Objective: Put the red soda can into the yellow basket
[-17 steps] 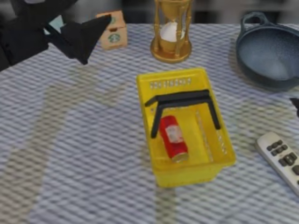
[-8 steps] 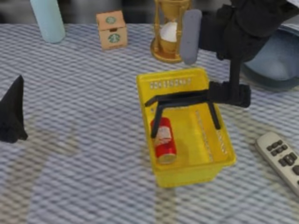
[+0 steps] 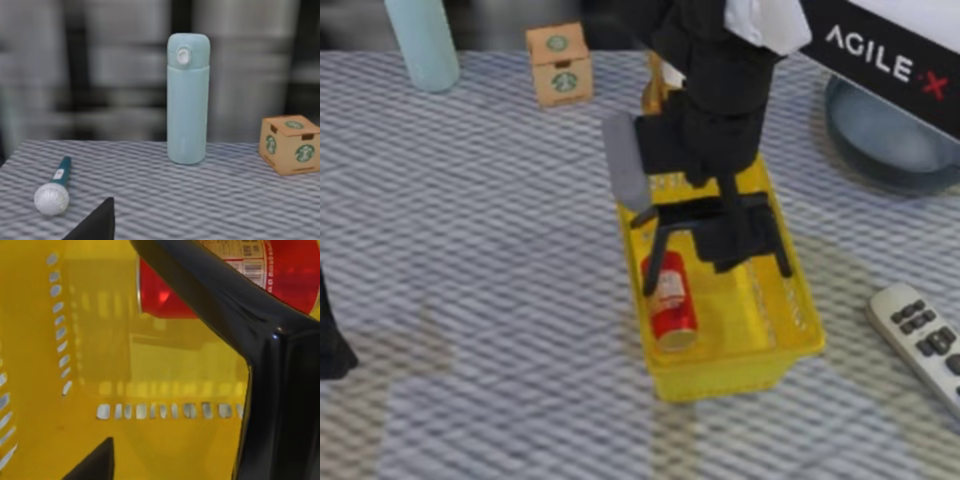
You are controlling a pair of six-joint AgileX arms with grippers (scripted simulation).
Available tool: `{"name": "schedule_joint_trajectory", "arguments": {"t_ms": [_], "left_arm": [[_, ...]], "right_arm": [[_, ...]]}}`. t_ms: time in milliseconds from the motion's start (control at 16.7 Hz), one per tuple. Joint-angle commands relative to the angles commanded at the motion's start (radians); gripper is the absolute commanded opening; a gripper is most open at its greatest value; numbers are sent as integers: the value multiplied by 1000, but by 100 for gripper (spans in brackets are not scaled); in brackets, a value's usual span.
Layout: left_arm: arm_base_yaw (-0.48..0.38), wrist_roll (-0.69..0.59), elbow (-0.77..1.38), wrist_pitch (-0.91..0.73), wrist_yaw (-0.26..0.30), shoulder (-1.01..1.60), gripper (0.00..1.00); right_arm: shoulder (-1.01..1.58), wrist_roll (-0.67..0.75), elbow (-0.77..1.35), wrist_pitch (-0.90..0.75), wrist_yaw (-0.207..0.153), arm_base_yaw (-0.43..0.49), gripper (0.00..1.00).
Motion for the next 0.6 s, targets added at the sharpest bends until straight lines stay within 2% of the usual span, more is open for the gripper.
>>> {"name": "schedule_joint_trajectory", "arguments": {"t_ms": [420, 600], "left_arm": [[1, 2, -6, -4, -6, -9, 100], [1, 2, -6, -4, -6, -9, 100]], "right_arm": [[9, -5, 4, -1, 0, 0, 100], [2, -4, -50, 46, 0, 2, 100]]}}
